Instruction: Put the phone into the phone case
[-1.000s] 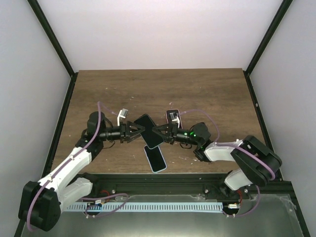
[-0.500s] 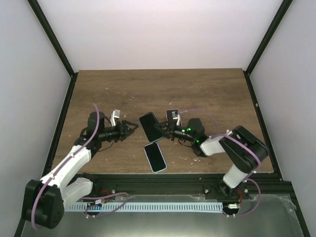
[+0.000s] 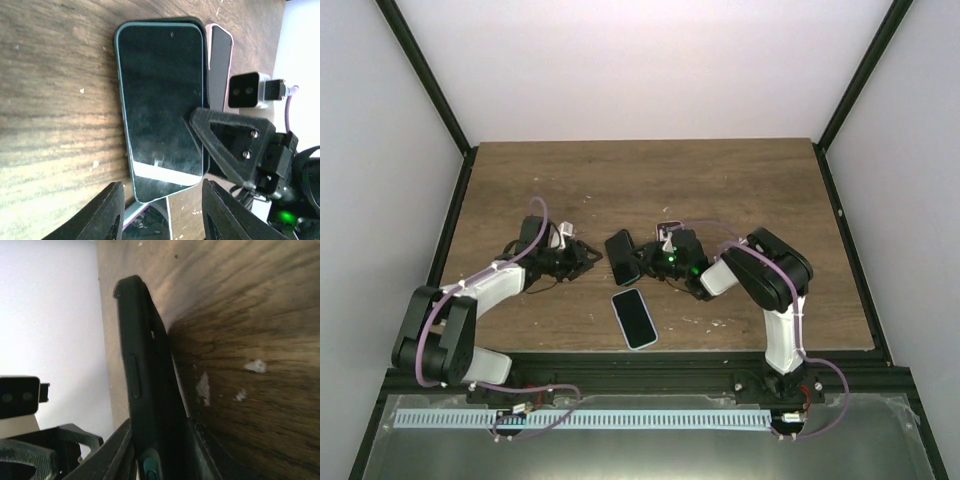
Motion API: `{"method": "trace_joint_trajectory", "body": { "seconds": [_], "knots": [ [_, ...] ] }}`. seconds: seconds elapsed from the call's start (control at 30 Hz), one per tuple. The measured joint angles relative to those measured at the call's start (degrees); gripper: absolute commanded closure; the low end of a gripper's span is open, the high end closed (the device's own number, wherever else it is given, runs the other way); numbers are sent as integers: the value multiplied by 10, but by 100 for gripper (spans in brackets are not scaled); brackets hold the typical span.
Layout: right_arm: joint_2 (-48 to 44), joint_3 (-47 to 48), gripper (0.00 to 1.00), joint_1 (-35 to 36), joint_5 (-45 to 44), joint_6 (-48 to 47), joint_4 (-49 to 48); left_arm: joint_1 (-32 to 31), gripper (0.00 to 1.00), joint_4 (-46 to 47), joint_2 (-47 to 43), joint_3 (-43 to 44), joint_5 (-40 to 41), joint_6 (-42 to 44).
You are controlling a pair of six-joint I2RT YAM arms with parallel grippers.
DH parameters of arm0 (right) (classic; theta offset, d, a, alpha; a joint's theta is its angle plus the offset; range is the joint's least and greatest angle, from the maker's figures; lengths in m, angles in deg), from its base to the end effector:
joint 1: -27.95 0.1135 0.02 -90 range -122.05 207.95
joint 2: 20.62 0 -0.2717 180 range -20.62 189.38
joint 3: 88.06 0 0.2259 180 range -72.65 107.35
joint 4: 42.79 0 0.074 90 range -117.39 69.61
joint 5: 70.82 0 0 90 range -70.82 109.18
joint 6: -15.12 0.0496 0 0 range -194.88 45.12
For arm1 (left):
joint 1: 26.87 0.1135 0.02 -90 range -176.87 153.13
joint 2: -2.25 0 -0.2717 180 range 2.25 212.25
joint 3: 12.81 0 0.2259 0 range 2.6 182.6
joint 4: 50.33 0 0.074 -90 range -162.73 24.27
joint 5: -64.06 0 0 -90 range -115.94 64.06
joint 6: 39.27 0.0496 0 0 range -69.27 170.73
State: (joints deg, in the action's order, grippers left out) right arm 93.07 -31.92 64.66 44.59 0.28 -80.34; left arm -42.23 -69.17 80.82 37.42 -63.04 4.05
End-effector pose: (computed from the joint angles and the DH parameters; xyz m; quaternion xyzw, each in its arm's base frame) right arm 0.2775 0.2335 0.1310 0.1440 0.7961 0.5644 0.1642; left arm 0.2256 -0.0930 0.1893 -0.1264 0.8812 -0.4322 0.1439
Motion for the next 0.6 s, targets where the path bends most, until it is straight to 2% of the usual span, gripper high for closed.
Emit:
{"method": "trace_joint_trajectory", "body": {
  "seconds": [0.23,0.6],
  "knots": [
    [-1,10,64,-2,-3,-59,79,1,59,33,72,15,-5,11],
    [-44,24,47,-2,-11,-181,197,-2,60,75,110,15,-18,6]
  ]
}}
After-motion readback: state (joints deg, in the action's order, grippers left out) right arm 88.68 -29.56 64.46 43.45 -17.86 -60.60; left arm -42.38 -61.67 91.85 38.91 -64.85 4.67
